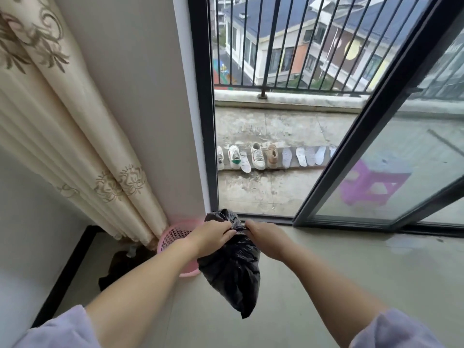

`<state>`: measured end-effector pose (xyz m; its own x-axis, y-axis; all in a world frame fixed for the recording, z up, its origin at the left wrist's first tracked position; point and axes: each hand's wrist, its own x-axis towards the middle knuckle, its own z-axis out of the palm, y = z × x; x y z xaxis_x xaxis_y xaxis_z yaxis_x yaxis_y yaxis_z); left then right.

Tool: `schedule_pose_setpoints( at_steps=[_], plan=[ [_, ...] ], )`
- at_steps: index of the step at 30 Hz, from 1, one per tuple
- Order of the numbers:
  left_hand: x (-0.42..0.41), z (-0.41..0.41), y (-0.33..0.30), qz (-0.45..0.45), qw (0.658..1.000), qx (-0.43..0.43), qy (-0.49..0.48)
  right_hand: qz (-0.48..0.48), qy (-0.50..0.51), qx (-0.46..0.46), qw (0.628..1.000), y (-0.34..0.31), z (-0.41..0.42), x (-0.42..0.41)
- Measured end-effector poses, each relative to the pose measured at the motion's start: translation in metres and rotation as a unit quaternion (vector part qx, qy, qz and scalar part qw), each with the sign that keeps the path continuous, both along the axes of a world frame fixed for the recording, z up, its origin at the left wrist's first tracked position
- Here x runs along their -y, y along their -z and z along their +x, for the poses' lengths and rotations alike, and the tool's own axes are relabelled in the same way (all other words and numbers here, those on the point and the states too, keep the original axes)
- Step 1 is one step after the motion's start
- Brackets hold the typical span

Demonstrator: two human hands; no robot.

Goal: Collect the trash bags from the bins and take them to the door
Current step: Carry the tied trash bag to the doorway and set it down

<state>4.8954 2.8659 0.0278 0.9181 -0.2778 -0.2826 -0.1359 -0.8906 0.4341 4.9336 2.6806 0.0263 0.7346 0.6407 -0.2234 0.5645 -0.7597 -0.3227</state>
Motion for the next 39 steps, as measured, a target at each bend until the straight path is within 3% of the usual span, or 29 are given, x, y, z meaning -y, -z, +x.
schedule_pose_setpoints(
  at_steps=[5,9,14,19,24,29,39],
  plan=[
    [0.025,0.018,-0.033,0.064,0.997,0.032,0.026,-0.016,-0.035,0.025,0.999,-0.03,0.022,0.025],
    [0.054,0.045,-0.046,0.065,0.996,0.029,0.051,-0.028,-0.022,0.037,0.999,-0.048,0.042,0.057],
    [0.093,0.091,-0.053,0.066,0.99,0.029,0.125,-0.034,0.063,0.047,0.996,-0.049,0.057,0.098],
    [0.133,0.14,-0.051,0.05,0.96,0.041,0.273,-0.002,0.235,0.04,0.971,-0.049,0.046,0.132],
    [0.201,0.151,-0.059,0.046,0.9,0.082,0.426,0.011,0.401,0.02,0.916,-0.053,0.002,0.167],
    [0.278,0.113,-0.059,0.045,0.821,0.094,0.561,-0.019,0.534,0.016,0.845,-0.055,-0.079,0.204],
    [0.427,-0.122,-0.07,0.025,0.661,0.089,0.745,-0.006,0.739,0.014,0.673,-0.054,-0.343,0.268]
  ],
)
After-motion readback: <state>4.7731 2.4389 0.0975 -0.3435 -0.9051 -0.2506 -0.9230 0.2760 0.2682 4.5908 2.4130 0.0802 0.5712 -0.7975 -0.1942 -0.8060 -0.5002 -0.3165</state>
